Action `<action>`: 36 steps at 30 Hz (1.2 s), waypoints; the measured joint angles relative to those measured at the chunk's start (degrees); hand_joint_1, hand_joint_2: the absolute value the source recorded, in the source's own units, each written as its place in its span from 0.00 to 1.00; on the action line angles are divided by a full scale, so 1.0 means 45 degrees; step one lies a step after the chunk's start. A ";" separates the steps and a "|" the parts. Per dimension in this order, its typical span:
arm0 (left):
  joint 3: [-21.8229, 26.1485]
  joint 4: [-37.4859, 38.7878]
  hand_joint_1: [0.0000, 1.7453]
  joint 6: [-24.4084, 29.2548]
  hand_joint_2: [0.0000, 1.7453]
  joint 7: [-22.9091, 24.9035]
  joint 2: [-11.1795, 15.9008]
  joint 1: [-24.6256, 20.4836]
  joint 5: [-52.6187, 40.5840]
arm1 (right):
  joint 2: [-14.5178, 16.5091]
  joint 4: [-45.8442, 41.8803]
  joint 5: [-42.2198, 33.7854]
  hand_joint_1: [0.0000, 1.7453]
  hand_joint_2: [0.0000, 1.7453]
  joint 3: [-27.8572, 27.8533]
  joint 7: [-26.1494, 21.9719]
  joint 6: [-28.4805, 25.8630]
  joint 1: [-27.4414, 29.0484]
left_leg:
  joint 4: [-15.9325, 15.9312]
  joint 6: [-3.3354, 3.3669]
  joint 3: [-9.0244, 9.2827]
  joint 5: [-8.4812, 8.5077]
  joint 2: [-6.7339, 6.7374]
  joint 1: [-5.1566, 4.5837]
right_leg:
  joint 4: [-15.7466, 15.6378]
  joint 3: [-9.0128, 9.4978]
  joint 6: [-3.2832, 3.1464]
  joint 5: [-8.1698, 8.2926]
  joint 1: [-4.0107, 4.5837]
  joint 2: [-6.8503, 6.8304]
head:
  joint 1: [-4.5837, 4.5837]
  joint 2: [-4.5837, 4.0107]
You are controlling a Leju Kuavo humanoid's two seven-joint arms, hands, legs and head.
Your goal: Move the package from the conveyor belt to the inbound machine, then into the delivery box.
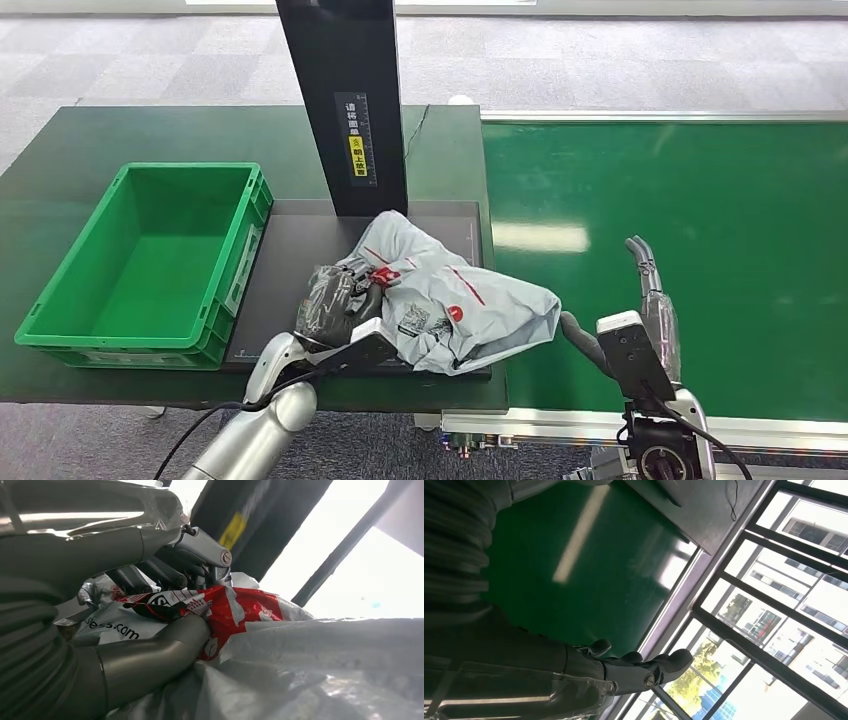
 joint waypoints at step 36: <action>0.8193 -0.3442 1.00 0.3601 1.00 0.3236 0.0980 0.2783 -0.2043 | -0.0271 -0.0673 0.0262 0.00 1.00 -0.0146 0.0160 0.0237 0.0757 | -0.0002 -0.0004 -0.0020 -0.0003 0.0012 0.0009 | 0.0000 -0.0027 -0.0002 -0.0002 0.0010 0.0020 | 0.0003 0.0001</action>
